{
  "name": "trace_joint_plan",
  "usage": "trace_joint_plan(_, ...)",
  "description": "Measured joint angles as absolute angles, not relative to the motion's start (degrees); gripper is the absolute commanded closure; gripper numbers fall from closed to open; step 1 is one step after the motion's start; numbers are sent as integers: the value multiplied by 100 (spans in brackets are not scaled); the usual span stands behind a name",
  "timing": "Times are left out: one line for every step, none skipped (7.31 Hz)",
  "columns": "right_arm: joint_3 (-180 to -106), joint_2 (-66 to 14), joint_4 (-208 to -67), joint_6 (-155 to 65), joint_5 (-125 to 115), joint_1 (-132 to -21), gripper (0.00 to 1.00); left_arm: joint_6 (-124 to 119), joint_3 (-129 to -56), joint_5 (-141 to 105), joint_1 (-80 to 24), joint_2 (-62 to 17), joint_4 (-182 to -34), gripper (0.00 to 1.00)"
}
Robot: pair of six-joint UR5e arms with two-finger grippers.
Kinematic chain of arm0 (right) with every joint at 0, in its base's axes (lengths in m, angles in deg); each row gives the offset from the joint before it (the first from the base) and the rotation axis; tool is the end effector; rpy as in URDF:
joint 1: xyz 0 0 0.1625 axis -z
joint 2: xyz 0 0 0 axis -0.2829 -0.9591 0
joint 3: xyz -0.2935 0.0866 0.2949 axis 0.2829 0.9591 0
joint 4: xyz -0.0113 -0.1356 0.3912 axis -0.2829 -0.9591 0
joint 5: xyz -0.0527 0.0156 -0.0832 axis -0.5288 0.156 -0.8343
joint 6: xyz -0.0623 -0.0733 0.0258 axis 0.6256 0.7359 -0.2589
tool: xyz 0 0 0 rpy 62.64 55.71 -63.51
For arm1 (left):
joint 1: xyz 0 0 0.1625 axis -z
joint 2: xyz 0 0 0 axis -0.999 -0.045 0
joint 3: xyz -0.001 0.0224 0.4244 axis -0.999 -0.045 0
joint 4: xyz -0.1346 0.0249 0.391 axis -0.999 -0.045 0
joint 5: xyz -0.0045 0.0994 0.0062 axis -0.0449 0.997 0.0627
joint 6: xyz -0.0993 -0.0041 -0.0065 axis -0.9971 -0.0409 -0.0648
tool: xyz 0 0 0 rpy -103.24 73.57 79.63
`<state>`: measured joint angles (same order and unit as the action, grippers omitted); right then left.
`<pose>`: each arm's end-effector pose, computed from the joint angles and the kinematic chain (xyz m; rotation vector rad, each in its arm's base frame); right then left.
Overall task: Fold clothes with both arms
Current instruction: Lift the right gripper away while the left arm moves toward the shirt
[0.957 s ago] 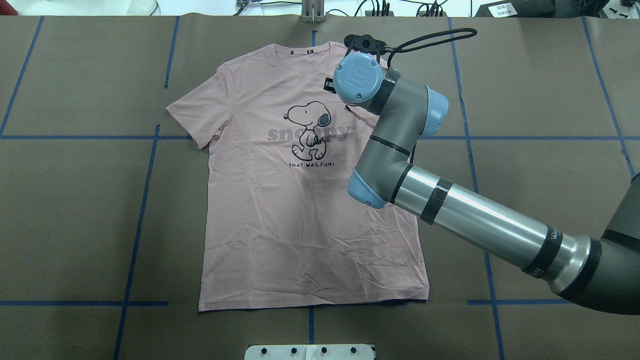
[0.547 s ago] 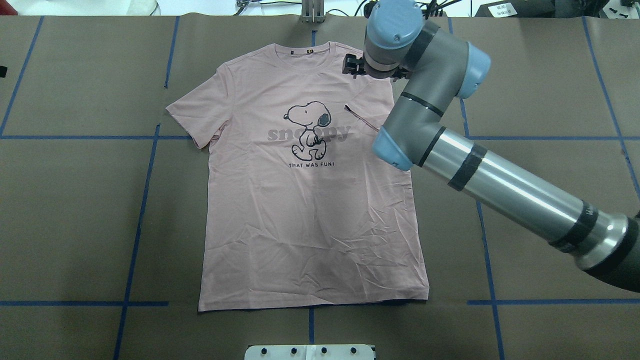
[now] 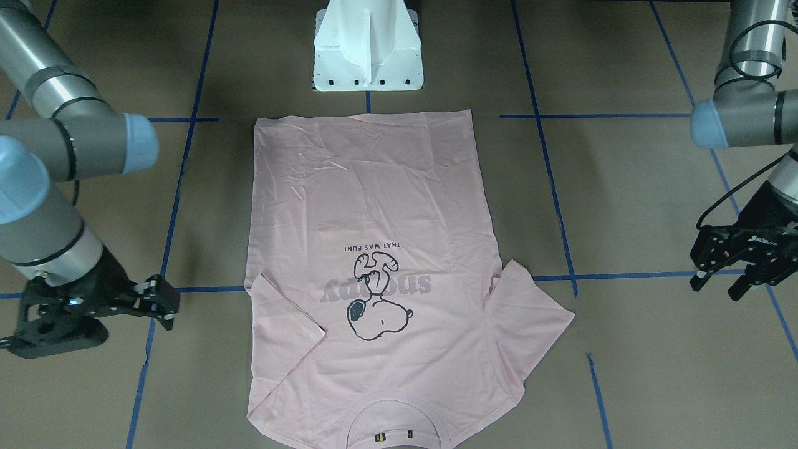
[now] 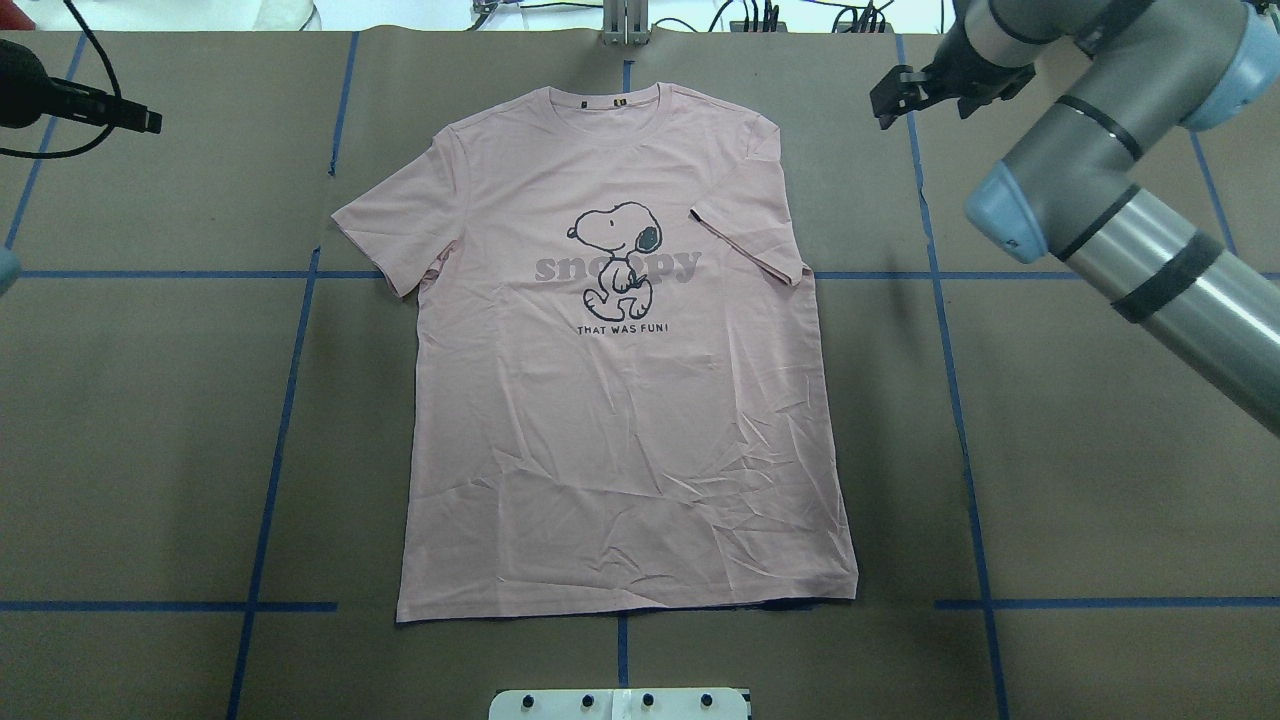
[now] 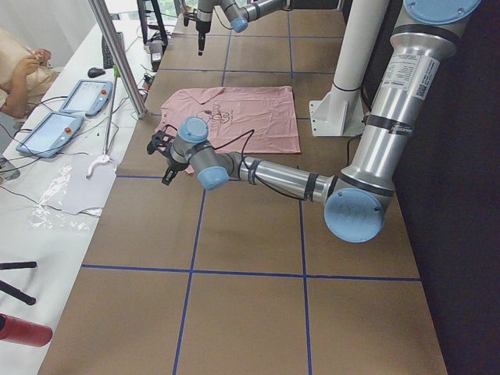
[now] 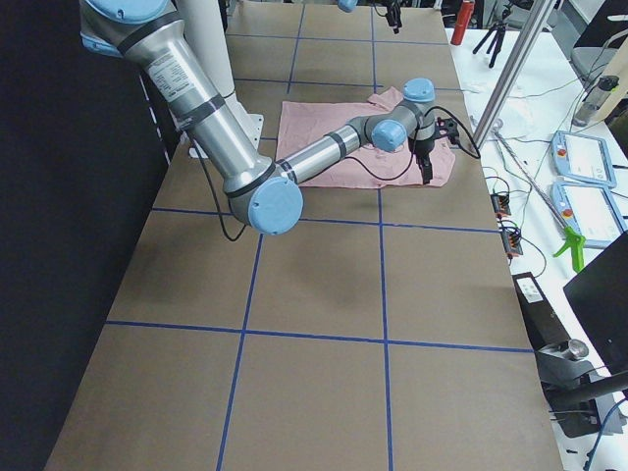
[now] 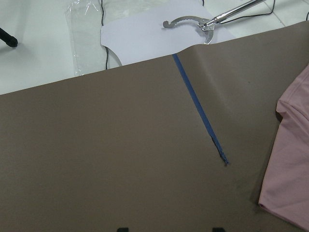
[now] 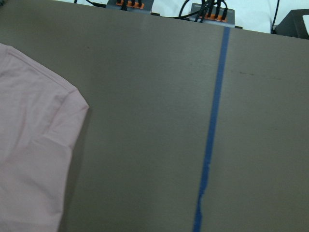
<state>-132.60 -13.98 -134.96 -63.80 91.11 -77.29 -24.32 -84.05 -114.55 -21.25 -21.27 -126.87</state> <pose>-0.2740 -0.6654 0.3615 0.3206 -0.7769 -0.0779 0.1826 -0.6266 0.4596 0.5928 0.8699 0.0361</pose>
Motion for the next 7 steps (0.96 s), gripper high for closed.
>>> trace_joint_plan(-13331, -1792, -13190, -5981, 9401, -7952, 0, -2879, -8170, -11179, -2447, -2357, -12843, 40)
trace_joint_plan(-13360, -2083, -12868, -5799, 9562, -8064, 0, -3369, -7964, -10812, -2829, -2563, -12969, 43)
trace_joint_plan(-13370, -2235, -12672, -5746, 9625, -8105, 0, -3793, -7818, -10395, -3209, -2715, -13034, 44)
trace_joint_plan(-13372, -2299, -12588, -5730, 9645, -8117, 0, -4126, -7696, -10079, -3537, -2814, -13089, 45)
trace_joint_plan(-13375, -2325, -12559, -5724, 9643, -8118, 0, -4338, -7536, -9888, -3747, -2874, -13219, 47)
trace_joint_plan(-13375, -2333, -12549, -5720, 9630, -8121, 0, -4433, -7324, -9780, -3853, -2906, -13417, 48)
trace_joint_plan(-13375, -2335, -12545, -5720, 9623, -8121, 0, -4468, -7150, -9727, -3896, -2927, -13558, 48)
